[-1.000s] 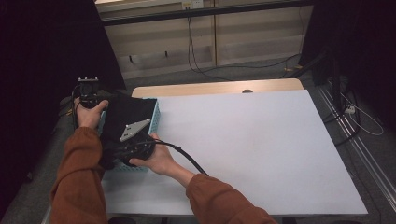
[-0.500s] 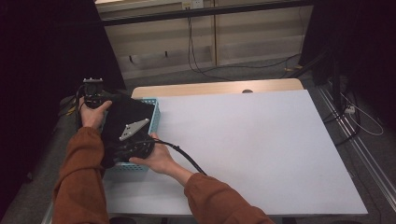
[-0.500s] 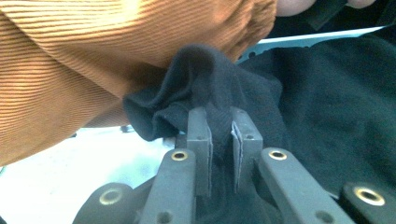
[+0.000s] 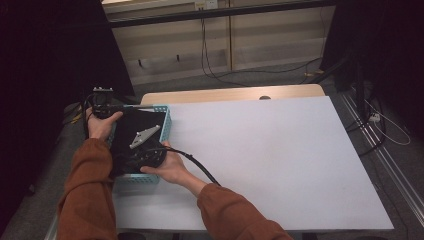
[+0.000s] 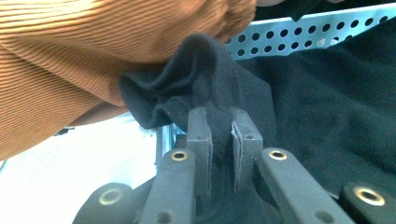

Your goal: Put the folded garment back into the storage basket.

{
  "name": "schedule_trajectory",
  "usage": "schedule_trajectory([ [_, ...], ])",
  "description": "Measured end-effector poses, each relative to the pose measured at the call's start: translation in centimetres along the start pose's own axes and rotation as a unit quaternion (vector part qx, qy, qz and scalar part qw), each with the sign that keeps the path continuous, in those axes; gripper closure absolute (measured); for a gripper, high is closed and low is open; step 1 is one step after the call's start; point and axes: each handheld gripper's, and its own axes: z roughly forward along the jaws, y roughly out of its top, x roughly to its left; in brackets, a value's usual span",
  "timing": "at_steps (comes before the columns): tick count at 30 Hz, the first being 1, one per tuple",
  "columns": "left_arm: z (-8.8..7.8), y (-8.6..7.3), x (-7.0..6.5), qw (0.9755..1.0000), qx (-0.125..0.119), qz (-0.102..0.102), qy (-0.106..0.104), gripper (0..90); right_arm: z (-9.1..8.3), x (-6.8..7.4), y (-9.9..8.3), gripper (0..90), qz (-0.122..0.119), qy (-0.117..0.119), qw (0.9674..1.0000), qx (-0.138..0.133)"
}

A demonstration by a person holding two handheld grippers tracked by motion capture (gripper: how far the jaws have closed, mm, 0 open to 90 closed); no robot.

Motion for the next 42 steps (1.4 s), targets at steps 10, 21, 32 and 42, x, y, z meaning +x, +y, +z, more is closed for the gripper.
schedule_trajectory([
  [10,-3.5,-0.2,-0.5,0.9997,0.002,0.023,0.006,32.2,0.2,-0.1,0.2,81.1,-0.003,-0.006,0.9999,0.009],
  [21,-7.1,-3.0,-0.9,0.9995,-0.022,0.021,-0.001,29.4,0.2,-0.1,0.3,77.8,-0.004,-0.013,0.9997,0.022],
  [32,-10.5,-7.9,-2.4,0.9990,-0.029,0.032,-0.013,29.6,-1.2,0.5,0.3,59.5,-0.015,-0.014,0.9996,0.020],
  [42,-13.0,-11.2,-3.4,0.9978,-0.064,0.011,-0.011,35.6,-4.7,1.0,-0.5,52.0,-0.007,-0.013,0.9998,-0.016],
])
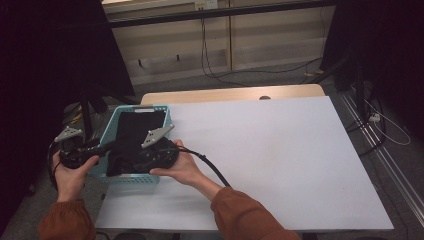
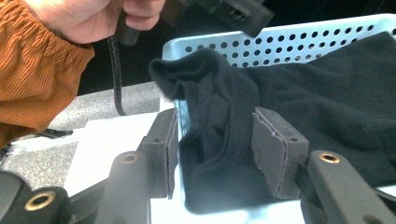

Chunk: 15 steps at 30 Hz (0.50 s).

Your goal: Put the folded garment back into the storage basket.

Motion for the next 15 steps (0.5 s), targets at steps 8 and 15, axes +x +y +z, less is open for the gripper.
schedule_trajectory([
  [8,-1.0,-2.2,-1.9,0.9998,0.011,-0.016,-0.003,34.8,-2.9,0.9,-2.5,47.8,0.003,-0.021,0.9998,-0.001],
  [15,-1.7,-3.7,-2.6,0.9992,0.029,-0.027,-0.004,34.4,-5.0,1.1,-4.7,45.7,0.015,-0.039,0.9991,0.004],
])
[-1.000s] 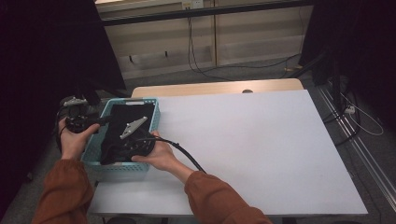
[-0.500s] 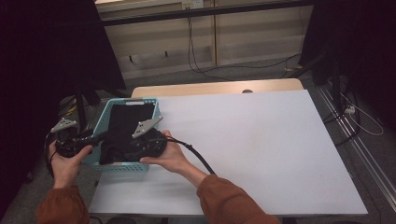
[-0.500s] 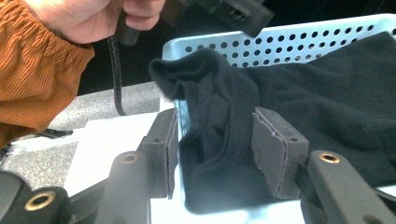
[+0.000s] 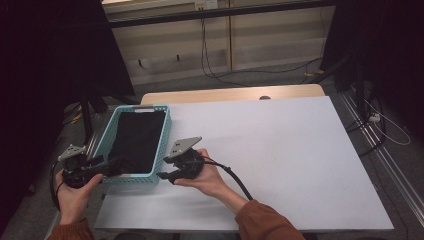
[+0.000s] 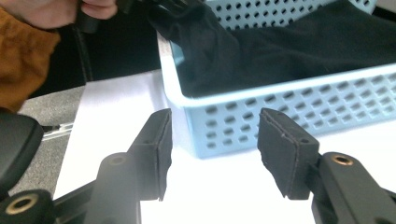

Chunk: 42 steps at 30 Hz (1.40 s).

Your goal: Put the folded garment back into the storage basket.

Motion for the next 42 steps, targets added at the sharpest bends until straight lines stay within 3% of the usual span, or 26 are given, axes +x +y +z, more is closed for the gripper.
schedule_trajectory([
  [2,0.0,-0.4,-0.3,0.9998,0.019,0.008,0.003,34.4,-0.4,-0.2,-0.4,45.4,0.004,-0.004,1.0000,0.001],
  [4,0.0,-0.7,-0.5,0.9998,0.020,0.004,0.004,34.3,-0.6,-0.3,-0.7,45.2,0.006,-0.008,0.9999,0.002],
  [6,0.0,-0.8,-0.5,0.9998,0.019,-0.001,0.003,35.5,-0.9,-0.5,-0.8,44.9,0.008,-0.013,0.9999,0.003],
  [7,-0.1,-0.8,-0.4,0.9997,0.019,-0.014,-0.004,37.8,-1.0,-0.6,-0.9,44.8,0.009,-0.014,0.9999,0.003],
  [9,0.0,-0.9,-0.5,0.9992,0.022,-0.013,-0.030,53.0,-1.1,-0.6,-0.9,44.6,0.008,-0.017,0.9998,0.003],
  [10,0.0,-0.9,-0.5,0.9992,0.022,-0.013,-0.030,60.8,-1.2,-0.6,-0.9,44.5,0.010,-0.017,0.9998,0.003],
  [11,0.0,-0.8,-0.7,0.9987,0.026,-0.009,-0.043,67.9,-1.2,-0.6,-0.9,44.4,0.010,-0.017,0.9998,0.002],
  [13,-0.1,-0.6,-0.8,0.9991,0.025,-0.002,-0.034,78.6,-1.1,-0.6,-1.0,44.4,0.011,-0.017,0.9998,0.002],
  [14,-0.1,-0.5,-0.7,0.9993,0.024,0.007,-0.027,81.1,-1.1,-0.6,-1.0,44.5,0.012,-0.016,0.9998,0.003],
  [17,-0.3,-0.3,0.0,0.9995,0.025,0.006,-0.017,86.0,-1.1,-0.6,-1.1,44.5,0.011,-0.016,0.9998,0.001],
  [22,-0.5,-0.5,1.8,0.9997,0.024,-0.003,0.003,86.9,-1.1,-0.7,-1.2,44.5,0.016,-0.017,0.9997,-0.001],
  [27,0.2,-0.5,2.5,0.9992,0.030,0.003,0.025,86.9,-1.2,-0.9,-1.4,43.8,0.020,-0.019,0.9996,-0.003],
  [32,0.6,-0.6,2.9,0.9991,0.032,-0.001,0.027,86.6,-1.4,-1.0,-1.7,43.3,0.022,-0.023,0.9995,-0.006],
  [33,0.6,-0.6,3.1,0.9994,0.023,-0.013,0.023,85.8,-1.5,-1.2,-1.9,42.7,0.026,-0.026,0.9993,-0.005],
  [36,0.4,-0.6,3.0,0.9997,0.015,-0.013,0.017,77.8,-1.6,-1.4,-2.1,41.8,0.029,-0.028,0.9992,-0.006],
  [39,0.0,-0.4,2.6,0.9998,-0.008,-0.016,0.010,63.3,-1.8,-1.6,-2.1,40.9,0.032,-0.031,0.9990,-0.008],
  [42,-0.1,-0.2,2.1,0.9995,-0.025,-0.015,0.008,55.5,-1.8,-1.7,-2.2,39.9,0.033,-0.031,0.9989,-0.009],
])
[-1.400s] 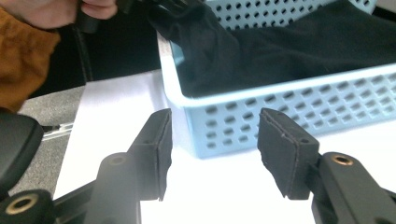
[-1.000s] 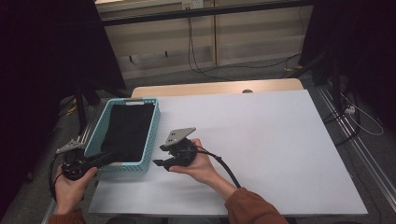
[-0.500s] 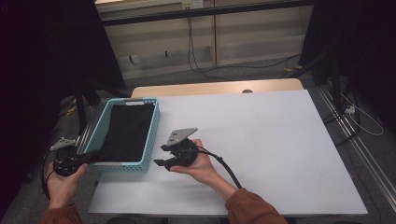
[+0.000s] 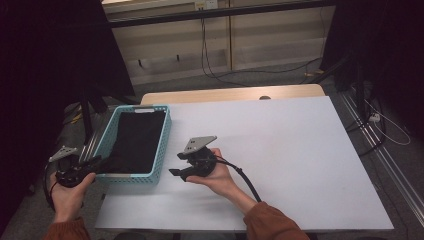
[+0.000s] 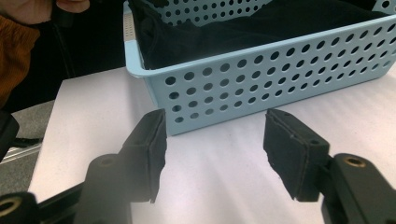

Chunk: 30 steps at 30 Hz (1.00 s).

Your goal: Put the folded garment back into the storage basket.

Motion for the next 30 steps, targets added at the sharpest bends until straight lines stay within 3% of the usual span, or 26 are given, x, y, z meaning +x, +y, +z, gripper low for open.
schedule_trajectory([
  [6,0.4,0.1,-1.0,0.9999,-0.012,0.007,-0.008,41.5,-0.2,-0.2,-0.2,37.7,0.005,-0.003,1.0000,0.001],
  [10,0.5,0.1,-2.2,0.9995,-0.030,0.010,-0.002,22.8,-0.5,-0.5,-0.4,33.8,0.010,-0.008,0.9999,0.003],
  [12,0.5,0.1,-3.2,0.9985,-0.050,0.012,-0.016,19.4,-0.7,-0.6,-0.5,31.4,0.016,-0.010,0.9998,-0.001],
  [14,0.7,0.0,-3.9,0.9982,-0.053,0.019,-0.021,14.1,-0.9,-0.7,-0.5,29.0,0.017,-0.019,0.9997,-0.004],
  [16,0.8,0.0,-4.2,0.9980,-0.053,0.023,-0.024,13.3,-1.2,-0.8,-0.6,26.8,0.022,-0.027,0.9994,-0.006],
  [18,1.2,0.0,-5.6,0.9970,-0.053,0.043,-0.036,9.9,-1.4,-0.9,-0.7,24.6,0.026,-0.027,0.9993,-0.006],
  [21,1.4,-0.1,-6.5,0.9956,-0.061,0.054,-0.045,9.0,-1.8,-1.1,-0.9,22.2,0.029,-0.041,0.9988,-0.001],
  [24,1.5,-0.2,-7.2,0.9948,-0.062,0.067,-0.047,7.8,-2.0,-1.3,-1.2,19.6,0.035,-0.048,0.9982,0.000],
  [29,1.0,-0.5,-7.6,0.9953,-0.061,0.059,-0.046,5.3,-2.4,-1.5,-1.6,14.0,0.039,-0.062,0.9973,0.011],
  [30,0.8,-0.7,-7.6,0.9951,-0.058,0.066,-0.046,5.3,-2.4,-1.5,-1.6,12.5,0.040,-0.064,0.9971,0.011],
])
